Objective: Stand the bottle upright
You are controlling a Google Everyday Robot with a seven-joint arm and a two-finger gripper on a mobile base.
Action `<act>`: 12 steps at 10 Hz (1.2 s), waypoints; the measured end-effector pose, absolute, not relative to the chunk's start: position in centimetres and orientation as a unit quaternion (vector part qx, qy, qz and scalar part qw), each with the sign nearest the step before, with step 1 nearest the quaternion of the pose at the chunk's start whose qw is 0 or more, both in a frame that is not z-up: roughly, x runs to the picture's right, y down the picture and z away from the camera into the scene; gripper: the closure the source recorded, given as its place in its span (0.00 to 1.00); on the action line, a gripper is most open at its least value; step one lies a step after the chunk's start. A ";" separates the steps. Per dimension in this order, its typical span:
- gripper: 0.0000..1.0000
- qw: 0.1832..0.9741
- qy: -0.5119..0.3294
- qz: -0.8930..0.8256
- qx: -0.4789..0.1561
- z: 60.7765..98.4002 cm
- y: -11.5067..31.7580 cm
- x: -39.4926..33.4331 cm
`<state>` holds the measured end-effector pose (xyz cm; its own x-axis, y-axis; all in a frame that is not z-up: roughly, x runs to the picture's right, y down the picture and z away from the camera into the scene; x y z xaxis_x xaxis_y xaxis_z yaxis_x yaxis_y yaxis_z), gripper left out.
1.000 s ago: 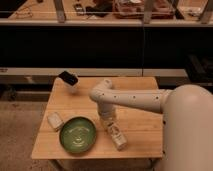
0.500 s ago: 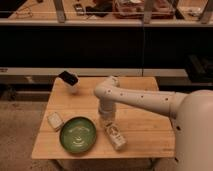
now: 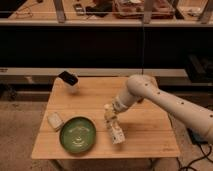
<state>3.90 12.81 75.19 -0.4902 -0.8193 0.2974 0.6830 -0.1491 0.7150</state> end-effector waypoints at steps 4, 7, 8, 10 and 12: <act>0.82 0.545 -0.249 -0.777 0.194 73.2 10.7 9.6; 0.82 0.531 -0.167 -0.793 0.248 70.4 10.8 9.8; 0.82 0.529 -0.158 -0.794 0.254 70.0 10.8 9.8; 0.82 0.527 -0.154 -0.795 0.257 69.8 10.8 9.8; 0.82 0.520 -0.145 -0.799 0.265 70.1 10.5 9.5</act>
